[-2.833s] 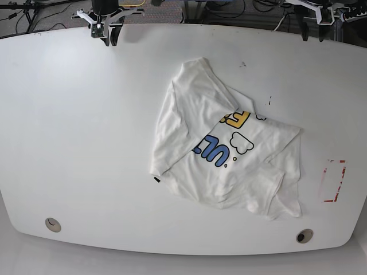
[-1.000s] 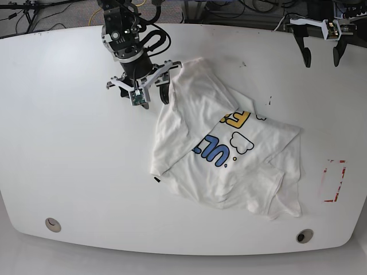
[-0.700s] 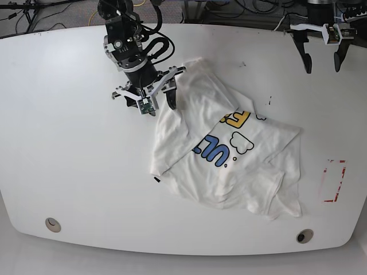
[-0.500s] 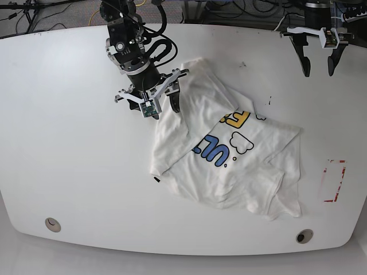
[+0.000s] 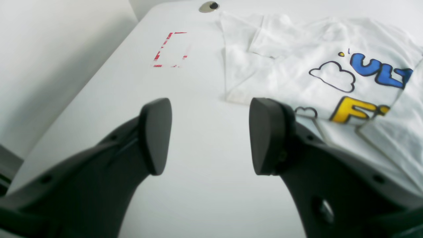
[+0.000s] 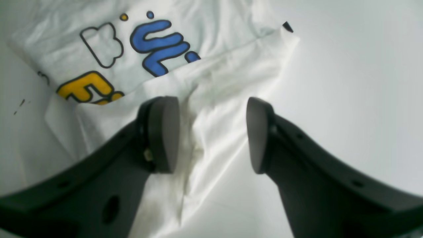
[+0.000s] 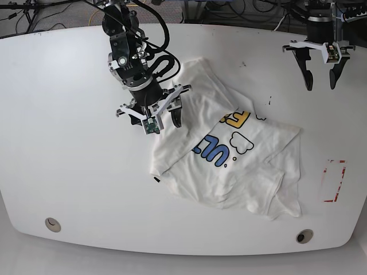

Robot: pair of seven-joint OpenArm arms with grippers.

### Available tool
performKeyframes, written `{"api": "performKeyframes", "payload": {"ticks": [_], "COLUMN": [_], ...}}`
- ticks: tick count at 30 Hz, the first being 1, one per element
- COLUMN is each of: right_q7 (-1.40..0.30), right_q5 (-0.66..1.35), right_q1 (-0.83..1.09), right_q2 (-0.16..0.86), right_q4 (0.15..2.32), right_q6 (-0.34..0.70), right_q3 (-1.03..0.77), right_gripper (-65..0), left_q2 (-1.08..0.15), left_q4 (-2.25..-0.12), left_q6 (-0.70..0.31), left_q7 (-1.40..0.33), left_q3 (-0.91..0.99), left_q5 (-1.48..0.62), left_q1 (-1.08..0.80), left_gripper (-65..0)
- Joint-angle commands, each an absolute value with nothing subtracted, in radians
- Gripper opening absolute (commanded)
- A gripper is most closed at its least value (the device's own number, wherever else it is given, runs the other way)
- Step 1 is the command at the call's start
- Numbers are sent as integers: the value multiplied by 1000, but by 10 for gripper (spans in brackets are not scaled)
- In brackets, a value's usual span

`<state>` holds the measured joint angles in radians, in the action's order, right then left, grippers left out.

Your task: Fold the T-shirt properly

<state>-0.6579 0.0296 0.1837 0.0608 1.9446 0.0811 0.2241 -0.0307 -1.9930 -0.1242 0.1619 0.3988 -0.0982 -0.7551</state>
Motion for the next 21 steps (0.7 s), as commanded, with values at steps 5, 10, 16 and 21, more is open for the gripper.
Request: {"api": "performKeyframes", "payload": {"ticks": [5,10,16,21], "right_q7": [-676,-698,-696,-685], "right_q5": [29,27,31,29], "right_q1": [91,39,-27,-55], "right_q2": [61,62,60,61], "right_q4": [1943,1899,1801,1750], "right_q6": [87,94,128,139], "right_q3": [217,213,225,233], "right_gripper": [-338,-340,-342,-341], "left_q2": [-43,-35,-36,-33], "left_q4": [-2015,-2016,-2009,-2011], "left_q6": [-135,-136,-140,-140], "left_q7": [157,156,173,182], "left_q3": [403,405,403,402], "left_q5": [-102,-105,-103,-104], "left_q1": [-745,-751,-766,-776], "left_gripper": [-271,-266,-274,-278]}}
